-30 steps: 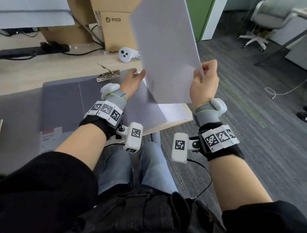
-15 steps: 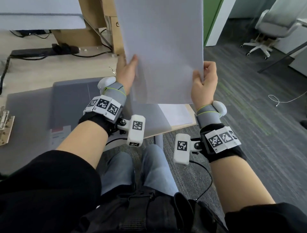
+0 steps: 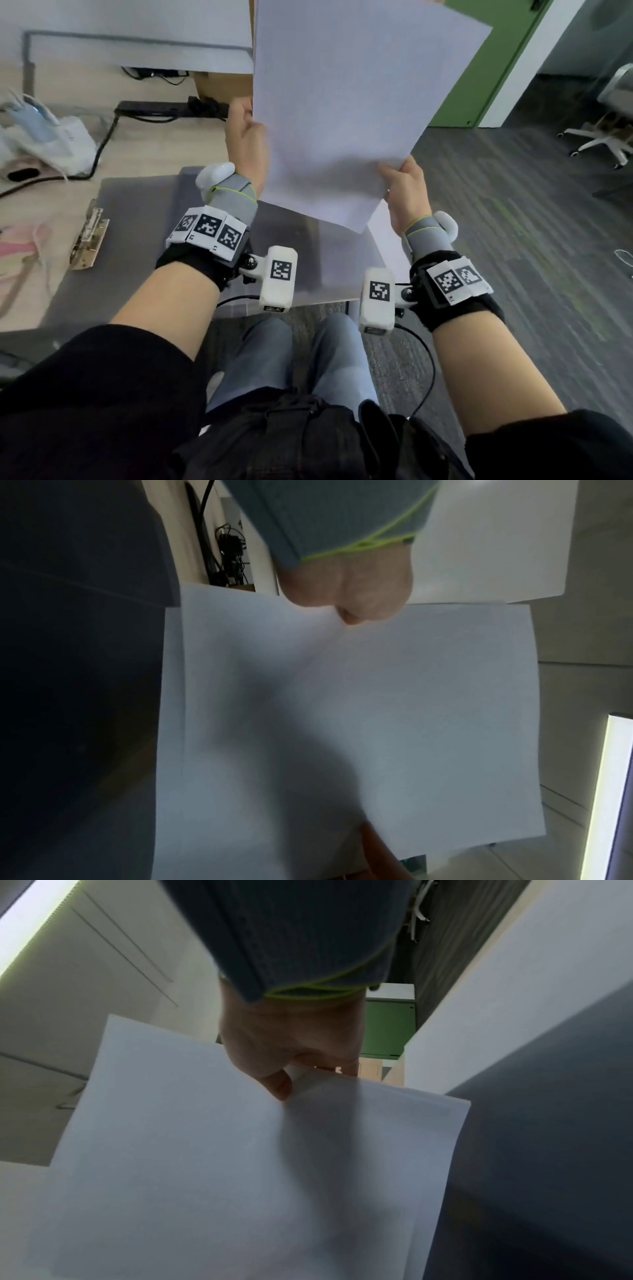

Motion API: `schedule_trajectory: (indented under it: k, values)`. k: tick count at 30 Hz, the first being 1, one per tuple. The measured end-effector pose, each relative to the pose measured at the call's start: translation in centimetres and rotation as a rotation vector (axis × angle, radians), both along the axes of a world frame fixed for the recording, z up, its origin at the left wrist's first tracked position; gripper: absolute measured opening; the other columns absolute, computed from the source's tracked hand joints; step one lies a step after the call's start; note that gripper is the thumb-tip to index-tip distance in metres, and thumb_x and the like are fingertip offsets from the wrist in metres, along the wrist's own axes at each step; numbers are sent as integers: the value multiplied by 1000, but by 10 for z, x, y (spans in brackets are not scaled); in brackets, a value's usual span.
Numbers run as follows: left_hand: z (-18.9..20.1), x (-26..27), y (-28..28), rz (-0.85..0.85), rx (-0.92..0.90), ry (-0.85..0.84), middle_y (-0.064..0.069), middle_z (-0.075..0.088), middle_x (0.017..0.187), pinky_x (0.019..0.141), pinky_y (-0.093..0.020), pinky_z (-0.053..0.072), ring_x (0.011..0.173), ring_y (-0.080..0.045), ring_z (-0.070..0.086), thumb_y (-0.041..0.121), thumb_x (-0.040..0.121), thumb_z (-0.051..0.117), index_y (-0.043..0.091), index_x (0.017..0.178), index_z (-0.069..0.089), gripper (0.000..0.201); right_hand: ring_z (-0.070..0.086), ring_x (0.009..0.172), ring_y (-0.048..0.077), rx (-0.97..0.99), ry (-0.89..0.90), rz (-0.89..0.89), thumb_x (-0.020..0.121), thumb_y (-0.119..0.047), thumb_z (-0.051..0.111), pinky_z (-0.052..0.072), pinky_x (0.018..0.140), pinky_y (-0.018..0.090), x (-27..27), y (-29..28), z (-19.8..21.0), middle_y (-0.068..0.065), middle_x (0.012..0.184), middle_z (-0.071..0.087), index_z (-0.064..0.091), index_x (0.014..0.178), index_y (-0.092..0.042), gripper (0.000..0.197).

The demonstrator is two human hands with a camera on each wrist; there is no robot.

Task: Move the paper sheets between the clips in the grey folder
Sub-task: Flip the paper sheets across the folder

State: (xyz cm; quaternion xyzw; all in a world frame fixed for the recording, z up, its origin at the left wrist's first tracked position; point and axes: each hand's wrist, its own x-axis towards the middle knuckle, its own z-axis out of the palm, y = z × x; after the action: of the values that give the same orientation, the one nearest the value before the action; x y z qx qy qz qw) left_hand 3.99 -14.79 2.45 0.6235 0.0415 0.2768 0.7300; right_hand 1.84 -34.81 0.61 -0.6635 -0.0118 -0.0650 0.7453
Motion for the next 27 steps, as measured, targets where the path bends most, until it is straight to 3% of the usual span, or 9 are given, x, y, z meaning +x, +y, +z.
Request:
schedule_trajectory:
  k: [2, 5, 9, 12, 15, 17, 19, 23, 27]
  values:
    - [-3, -5, 7, -8, 34, 27, 5, 40, 69, 54, -7, 33, 62, -5, 40, -5, 66, 37, 22, 74, 44, 29, 63, 70, 3, 18, 13, 5, 87, 1, 51, 49, 64, 15, 1, 9, -6, -5, 86, 64, 56, 105, -15, 25]
    - [-2, -11, 14, -37, 36, 44, 3, 45, 76, 61, -14, 37, 69, -11, 42, 3, 58, 43, 19, 79, 43, 26, 60, 81, 14, 0, 8, -10, 82, -5, 58, 49, 72, 21, 1, 14, -9, 1, 90, 65, 59, 107, -10, 26]
    - [14, -10, 23, -47, 80, 22, 6, 41, 69, 57, -7, 37, 64, -8, 39, 2, 57, 45, 20, 76, 45, 26, 61, 72, 7, 23, -58, -33, 86, 3, 54, 49, 67, 15, 8, 26, 7, -6, 79, 66, 59, 105, -7, 22]
    - [21, -10, 26, -48, 69, -17, 5, 41, 67, 57, -11, 37, 62, -8, 39, 1, 57, 45, 21, 75, 47, 27, 59, 78, 15, 85, -66, -27, 82, -1, 55, 48, 72, 21, 11, 29, 14, -2, 80, 65, 59, 103, -7, 22]
    - [12, -13, 36, -21, 35, 44, 4, 49, 72, 65, -18, 40, 66, -9, 46, 1, 58, 47, 20, 73, 45, 24, 55, 80, 19, 62, 11, 21, 74, -9, 56, 46, 71, 25, 9, 34, 4, 4, 83, 60, 60, 88, -14, 16]
    - [2, -14, 40, -40, 32, 128, -1, 55, 82, 76, -27, 44, 78, -17, 51, 5, 58, 50, 20, 74, 49, 21, 55, 77, 20, 24, 29, 40, 76, -6, 57, 47, 70, 25, 5, 38, -3, 2, 79, 59, 59, 80, -18, 13]
    - [-2, -15, 43, -63, 47, 163, -2, 54, 81, 79, -31, 43, 82, -20, 50, 7, 60, 52, 20, 70, 52, 16, 58, 73, 18, 3, 9, 23, 77, -1, 60, 48, 70, 25, 5, 42, -6, -2, 72, 62, 59, 73, -21, 19]
    - [9, -16, 45, -48, 11, 91, 1, 48, 70, 73, -25, 40, 77, -19, 45, 4, 61, 51, 18, 63, 47, 15, 65, 69, 12, 48, -35, 31, 80, 1, 63, 52, 67, 22, 12, 44, 1, -7, 71, 69, 64, 88, -11, 15]
    - [-6, -20, 54, -49, 24, 159, -6, 55, 81, 78, -31, 43, 82, -19, 50, 7, 61, 52, 18, 73, 54, 16, 64, 75, 17, 25, -2, 62, 72, -5, 65, 53, 71, 25, 10, 47, -10, -3, 77, 69, 65, 84, -17, 17]
